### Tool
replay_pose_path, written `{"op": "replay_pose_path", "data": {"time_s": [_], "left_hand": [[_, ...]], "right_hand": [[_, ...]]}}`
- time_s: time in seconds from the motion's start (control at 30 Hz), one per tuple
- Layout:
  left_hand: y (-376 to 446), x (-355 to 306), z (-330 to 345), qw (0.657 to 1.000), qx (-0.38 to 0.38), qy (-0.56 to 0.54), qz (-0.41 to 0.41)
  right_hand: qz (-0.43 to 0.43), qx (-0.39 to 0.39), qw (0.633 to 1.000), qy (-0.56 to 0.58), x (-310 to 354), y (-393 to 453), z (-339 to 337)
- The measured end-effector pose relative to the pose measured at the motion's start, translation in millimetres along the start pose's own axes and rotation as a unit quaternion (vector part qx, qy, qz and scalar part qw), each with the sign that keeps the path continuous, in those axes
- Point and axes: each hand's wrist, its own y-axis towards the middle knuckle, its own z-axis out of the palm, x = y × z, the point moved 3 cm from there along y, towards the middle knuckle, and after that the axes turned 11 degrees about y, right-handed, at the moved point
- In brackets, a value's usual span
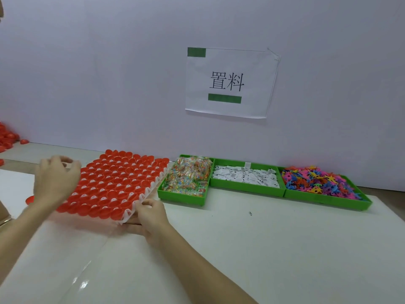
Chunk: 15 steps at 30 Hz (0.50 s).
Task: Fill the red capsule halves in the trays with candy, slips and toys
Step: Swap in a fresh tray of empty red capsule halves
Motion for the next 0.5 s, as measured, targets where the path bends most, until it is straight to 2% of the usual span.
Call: {"op": "replay_pose_path", "data": {"time_s": [0.1, 0.2, 0.37, 0.5], "left_hand": [[46, 25, 15, 0.984, 0.13, 0.103, -0.07], [56, 36, 29, 0.965, 0.234, 0.049, -0.104], [58, 40, 38, 0.955, 0.266, -0.039, -0.127], [60, 45, 38, 0.952, 0.266, -0.061, -0.138]], "right_hand": [[-0.002, -0.001, 1.0, -0.023, -2, 6, -4], [-0.003, -0.004, 0.999, -0.047, -3, 14, -7], [-0.028, 0.004, 0.998, -0.06, -2, 23, -9], [-0.038, 0.017, 0.998, -0.052, 0, 22, -7]]}}
